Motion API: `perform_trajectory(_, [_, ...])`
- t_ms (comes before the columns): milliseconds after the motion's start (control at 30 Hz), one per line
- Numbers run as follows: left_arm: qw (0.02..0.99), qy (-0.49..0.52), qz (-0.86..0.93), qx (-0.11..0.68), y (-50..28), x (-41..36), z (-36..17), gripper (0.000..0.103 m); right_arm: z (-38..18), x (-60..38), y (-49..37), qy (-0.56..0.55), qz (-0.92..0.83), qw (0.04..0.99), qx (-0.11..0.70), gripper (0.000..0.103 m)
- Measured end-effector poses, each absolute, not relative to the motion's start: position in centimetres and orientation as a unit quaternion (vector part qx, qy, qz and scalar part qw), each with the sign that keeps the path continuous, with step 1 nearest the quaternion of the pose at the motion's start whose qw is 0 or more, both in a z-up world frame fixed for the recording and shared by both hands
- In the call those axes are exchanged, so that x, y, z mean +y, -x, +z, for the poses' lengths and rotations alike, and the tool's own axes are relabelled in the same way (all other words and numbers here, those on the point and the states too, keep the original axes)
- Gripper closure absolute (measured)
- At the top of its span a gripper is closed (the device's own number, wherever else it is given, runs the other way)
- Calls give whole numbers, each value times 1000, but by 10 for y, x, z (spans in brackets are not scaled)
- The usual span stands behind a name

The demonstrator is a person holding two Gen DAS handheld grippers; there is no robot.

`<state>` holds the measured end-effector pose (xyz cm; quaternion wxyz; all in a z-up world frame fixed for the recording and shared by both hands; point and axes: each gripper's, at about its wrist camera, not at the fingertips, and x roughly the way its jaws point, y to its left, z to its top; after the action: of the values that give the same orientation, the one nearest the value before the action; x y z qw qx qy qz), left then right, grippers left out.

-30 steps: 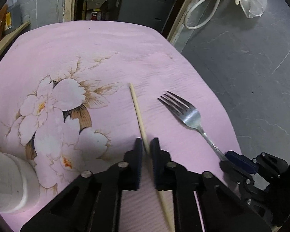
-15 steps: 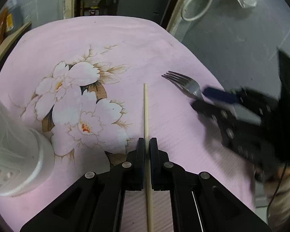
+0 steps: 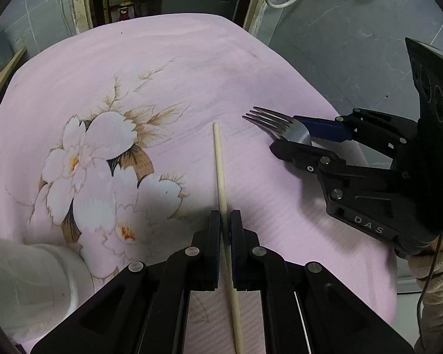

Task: Organize utensils
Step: 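Lift the fork and chopstick with both tools and carry them over the basket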

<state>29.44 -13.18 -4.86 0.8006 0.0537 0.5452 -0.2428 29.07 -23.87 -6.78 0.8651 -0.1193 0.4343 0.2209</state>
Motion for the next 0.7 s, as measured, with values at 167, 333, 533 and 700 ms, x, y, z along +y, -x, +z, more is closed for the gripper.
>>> perform_trajectory(167, [818, -18, -236, 525, -287, -124, -48, 101, -66, -235, -288, 133, 222, 865, 430, 81])
perform_trajectory(333, [838, 11, -250, 486, -270, -112, -41, 101, -62, -237, -271, 132, 218, 882, 398, 81])
perform_trajectory(533, [885, 27, -252, 390, -234, -92, -16, 101, -38, -236, -225, 137, 210, 920, 301, 81])
perform_trajectory(700, [918, 58, -233, 314, -213, -76, 6, 101, -19, -233, -196, 127, 202, 946, 218, 81])
